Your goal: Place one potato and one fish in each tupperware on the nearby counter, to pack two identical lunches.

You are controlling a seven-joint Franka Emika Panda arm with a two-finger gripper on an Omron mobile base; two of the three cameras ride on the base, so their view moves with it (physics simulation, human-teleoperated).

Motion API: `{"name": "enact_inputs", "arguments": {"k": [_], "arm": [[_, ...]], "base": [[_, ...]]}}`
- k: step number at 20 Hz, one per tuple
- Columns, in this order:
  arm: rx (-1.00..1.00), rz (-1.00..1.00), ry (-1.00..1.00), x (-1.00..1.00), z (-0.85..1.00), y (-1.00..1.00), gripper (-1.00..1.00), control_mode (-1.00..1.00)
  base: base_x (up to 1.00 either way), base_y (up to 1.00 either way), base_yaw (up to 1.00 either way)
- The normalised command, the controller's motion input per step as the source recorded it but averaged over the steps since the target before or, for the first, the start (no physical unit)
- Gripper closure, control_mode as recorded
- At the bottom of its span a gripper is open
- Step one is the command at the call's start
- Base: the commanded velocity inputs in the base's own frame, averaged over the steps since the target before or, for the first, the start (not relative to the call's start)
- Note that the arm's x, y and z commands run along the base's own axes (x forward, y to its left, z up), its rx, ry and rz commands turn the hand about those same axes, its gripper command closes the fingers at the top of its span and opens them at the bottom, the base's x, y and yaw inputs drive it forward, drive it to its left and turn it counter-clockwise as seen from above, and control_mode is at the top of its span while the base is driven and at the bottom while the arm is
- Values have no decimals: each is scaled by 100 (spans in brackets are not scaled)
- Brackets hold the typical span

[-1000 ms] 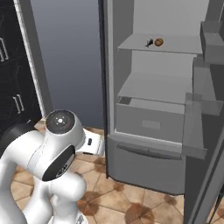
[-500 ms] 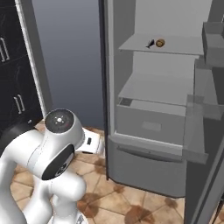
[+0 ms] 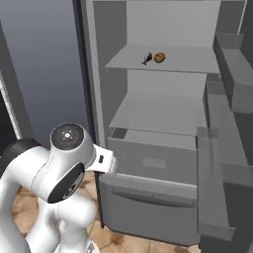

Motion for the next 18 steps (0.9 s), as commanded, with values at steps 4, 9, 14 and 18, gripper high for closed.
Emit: {"name": "enact_inputs", "arguments": {"k": [4, 9, 14, 18], "arm": [[0, 0, 0, 0, 0, 0, -100, 100], [0, 0, 0, 0, 0, 0, -100, 100], [0, 0, 0, 0, 0, 0, -100, 100], [0, 0, 0, 0, 0, 0, -100, 100]], "base": [[88, -34, -21], [56, -61, -16], [46, -43, -10], [92, 62, -9]]}}
